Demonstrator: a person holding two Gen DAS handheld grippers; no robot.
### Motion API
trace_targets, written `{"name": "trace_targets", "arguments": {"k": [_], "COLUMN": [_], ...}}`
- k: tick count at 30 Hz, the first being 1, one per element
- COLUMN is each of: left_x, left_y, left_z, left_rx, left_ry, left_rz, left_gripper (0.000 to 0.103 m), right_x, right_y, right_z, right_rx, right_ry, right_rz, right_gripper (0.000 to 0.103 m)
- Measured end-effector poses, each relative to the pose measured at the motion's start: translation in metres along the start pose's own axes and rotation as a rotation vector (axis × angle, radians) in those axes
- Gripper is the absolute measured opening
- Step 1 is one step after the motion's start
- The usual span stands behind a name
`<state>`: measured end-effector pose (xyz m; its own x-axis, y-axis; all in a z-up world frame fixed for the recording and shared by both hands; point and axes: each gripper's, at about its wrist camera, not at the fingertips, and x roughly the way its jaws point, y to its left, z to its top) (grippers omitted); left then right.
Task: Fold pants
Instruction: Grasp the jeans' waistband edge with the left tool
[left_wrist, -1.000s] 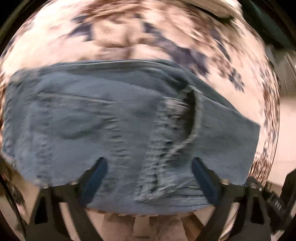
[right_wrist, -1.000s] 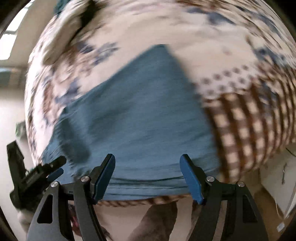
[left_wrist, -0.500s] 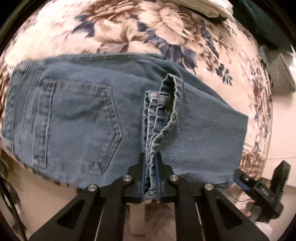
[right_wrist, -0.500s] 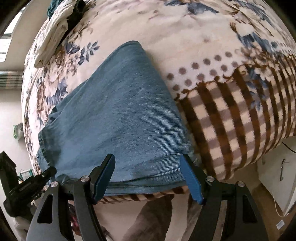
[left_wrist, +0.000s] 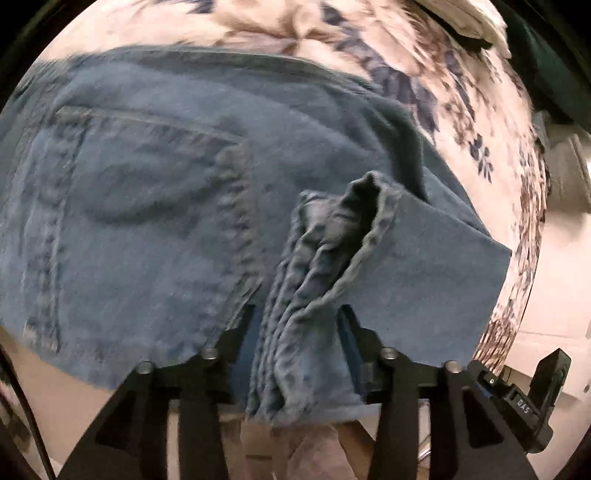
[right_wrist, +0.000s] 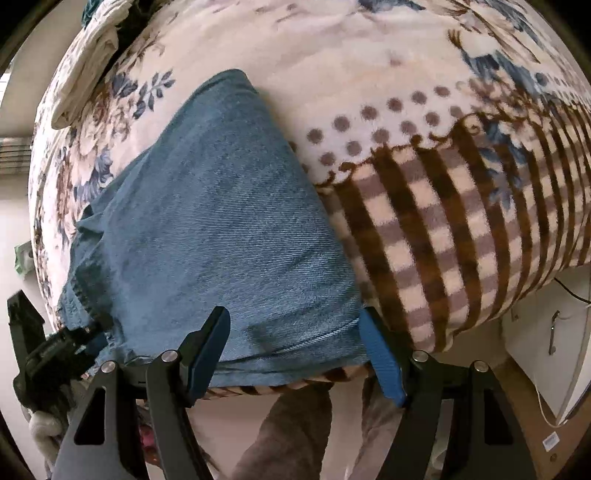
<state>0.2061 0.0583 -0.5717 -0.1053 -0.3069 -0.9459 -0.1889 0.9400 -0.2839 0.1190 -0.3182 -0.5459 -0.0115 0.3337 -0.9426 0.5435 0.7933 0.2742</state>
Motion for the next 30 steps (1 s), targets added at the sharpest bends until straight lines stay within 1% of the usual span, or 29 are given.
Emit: {"name": "trace_targets", "arguments": {"k": [2,3,4,5,6,7,8,9,10,11,13,14,16,17,18,19,20,21,22,23,24,25,26,28,29,30], "left_x": [0.009,0.010,0.007,0.003,-0.004,-0.016,-0.019,-0.017,-0.013,-0.005,-0.002,-0.006,-0.016,-0.023,-0.031,-0.037,-0.045,-0.051,-0.060,-0.065,-0.070,-0.075,-0.079,-0.080,-0.079,-0.077], "left_y": [-0.007,-0.010,-0.013,-0.020,-0.024,-0.031,-0.034,-0.034,-0.029,-0.020,-0.007,-0.008,-0.004,-0.002,0.003,0.008,0.014,0.019,0.030,0.042,0.057,0.072,0.094,0.122,0.140,0.153], "left_z": [0.004,0.005,0.005,0.007,0.005,0.003,0.004,0.008,0.012,0.017,0.021,0.020,0.014,0.009,0.004,-0.001,-0.008,-0.014,-0.022,-0.029,-0.036,-0.042,-0.048,-0.055,-0.058,-0.060], "left_rx": [0.042,0.053,0.069,0.094,0.115,0.141,0.153,0.153,0.129,0.090,0.038,0.033,0.034,0.027,0.013,0.000,-0.017,-0.036,-0.071,-0.099,-0.163,-0.226,-0.319,-0.439,-0.513,-0.561], "left_ry": [-0.022,-0.050,-0.074,-0.095,-0.132,-0.191,-0.211,-0.208,-0.192,-0.155,-0.122,-0.119,-0.120,-0.128,-0.148,-0.171,-0.204,-0.240,-0.281,-0.298,-0.319,-0.336,-0.351,-0.363,-0.367,-0.371], "left_rz": [0.019,0.028,0.014,0.021,0.025,0.036,0.044,0.045,0.033,0.010,-0.034,-0.035,-0.009,-0.012,0.020,0.057,0.085,0.109,0.136,0.146,0.167,0.176,0.181,0.152,0.133,0.110], "left_gripper": [0.041,0.026,0.018,0.017,0.017,0.017,0.017,0.017,0.018,0.019,0.023,0.024,0.028,0.029,0.040,0.060,0.071,0.089,0.095,0.096,0.096,0.096,0.096,0.096,0.096,0.096], "right_x": [0.003,0.003,0.003,0.002,0.002,0.001,0.001,0.002,0.003,0.005,0.007,0.006,0.003,0.002,-0.001,-0.005,-0.007,-0.009,-0.010,-0.009,-0.007,-0.005,-0.001,0.008,0.012,0.019], "right_y": [0.001,0.001,0.001,0.001,0.001,0.002,0.003,0.003,0.004,0.004,0.007,0.008,0.012,0.015,0.021,0.031,0.037,0.049,0.063,0.074,0.090,0.097,0.108,0.123,0.130,0.140], "right_z": [0.002,0.002,0.002,0.003,0.003,0.002,0.003,0.002,0.002,0.002,0.001,0.000,-0.001,-0.002,-0.002,-0.003,-0.004,-0.005,-0.006,-0.006,-0.006,-0.006,-0.005,-0.003,-0.002,-0.001], "right_rx": [0.006,0.009,0.010,0.011,0.010,0.007,0.003,0.000,-0.002,-0.002,0.003,0.005,0.007,0.005,-0.015,-0.053,-0.078,-0.120,-0.168,-0.203,-0.246,-0.260,-0.274,-0.284,-0.280,-0.274], "right_ry": [0.004,0.002,0.000,0.000,-0.003,-0.004,-0.002,0.001,0.004,0.009,0.014,0.012,0.009,0.007,-0.001,-0.015,-0.024,-0.038,-0.053,-0.062,-0.074,-0.079,-0.086,-0.088,-0.083,-0.073], "right_rz": [-0.011,-0.015,-0.018,-0.020,-0.021,-0.022,-0.022,-0.024,-0.025,-0.027,-0.032,-0.032,-0.042,-0.054,-0.085,-0.133,-0.162,-0.210,-0.266,-0.312,-0.376,-0.400,-0.437,-0.484,-0.486,-0.477], "right_gripper": [0.075,0.075,0.075,0.075,0.075,0.075,0.075,0.075,0.075,0.075,0.075,0.075,0.075,0.075,0.075,0.075,0.075,0.075,0.075,0.075,0.075,0.075,0.075,0.075,0.075,0.075]}}
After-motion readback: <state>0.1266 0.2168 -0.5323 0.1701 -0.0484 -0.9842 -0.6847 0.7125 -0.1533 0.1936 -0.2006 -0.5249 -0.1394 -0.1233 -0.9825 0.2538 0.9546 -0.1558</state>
